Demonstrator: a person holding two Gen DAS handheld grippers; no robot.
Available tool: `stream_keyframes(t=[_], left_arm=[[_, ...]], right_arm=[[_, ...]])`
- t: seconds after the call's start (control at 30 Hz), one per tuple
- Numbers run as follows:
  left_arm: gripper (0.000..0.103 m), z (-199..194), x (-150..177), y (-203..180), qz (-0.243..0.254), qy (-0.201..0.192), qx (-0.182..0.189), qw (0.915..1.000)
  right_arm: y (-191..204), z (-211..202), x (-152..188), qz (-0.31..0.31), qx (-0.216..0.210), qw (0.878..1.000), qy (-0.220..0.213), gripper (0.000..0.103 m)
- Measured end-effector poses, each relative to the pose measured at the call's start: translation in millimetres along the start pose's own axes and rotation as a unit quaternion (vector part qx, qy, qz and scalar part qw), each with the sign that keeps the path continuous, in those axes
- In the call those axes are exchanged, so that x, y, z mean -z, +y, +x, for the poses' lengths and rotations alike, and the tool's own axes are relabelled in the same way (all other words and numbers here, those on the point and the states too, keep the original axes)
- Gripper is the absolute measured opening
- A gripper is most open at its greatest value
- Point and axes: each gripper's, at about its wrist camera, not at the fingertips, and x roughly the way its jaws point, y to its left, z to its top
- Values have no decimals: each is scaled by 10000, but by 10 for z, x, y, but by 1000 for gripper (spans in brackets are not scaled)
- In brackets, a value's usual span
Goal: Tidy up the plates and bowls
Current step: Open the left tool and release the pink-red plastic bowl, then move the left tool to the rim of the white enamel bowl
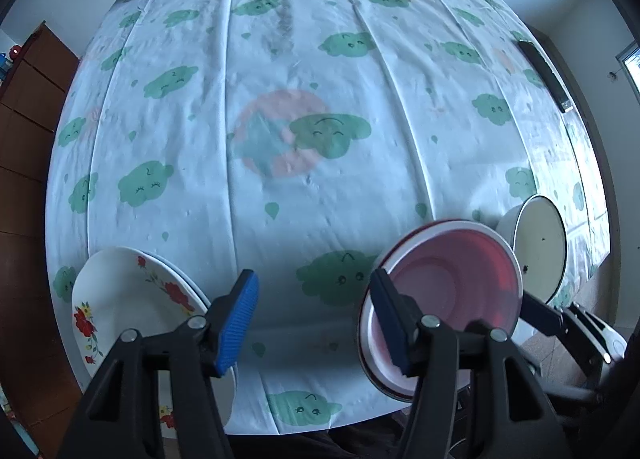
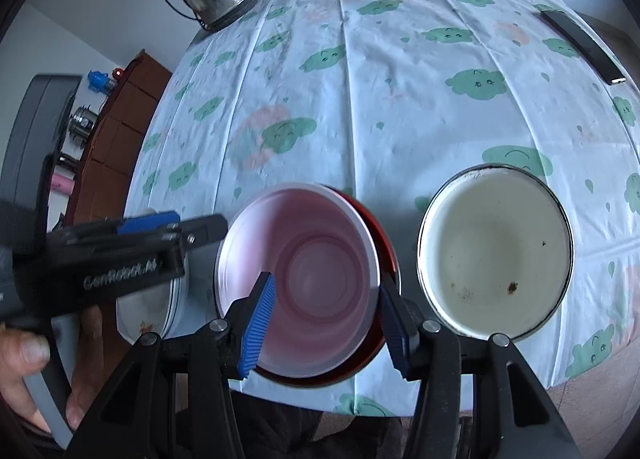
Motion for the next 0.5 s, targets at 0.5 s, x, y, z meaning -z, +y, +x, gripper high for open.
stream_keyframes(t=[0.5], left_arm=[[59, -76, -21, -356, 517, -194, -110, 9984]], right_arm=[[-313, -367, 164, 476, 9, 9980, -427, 53]])
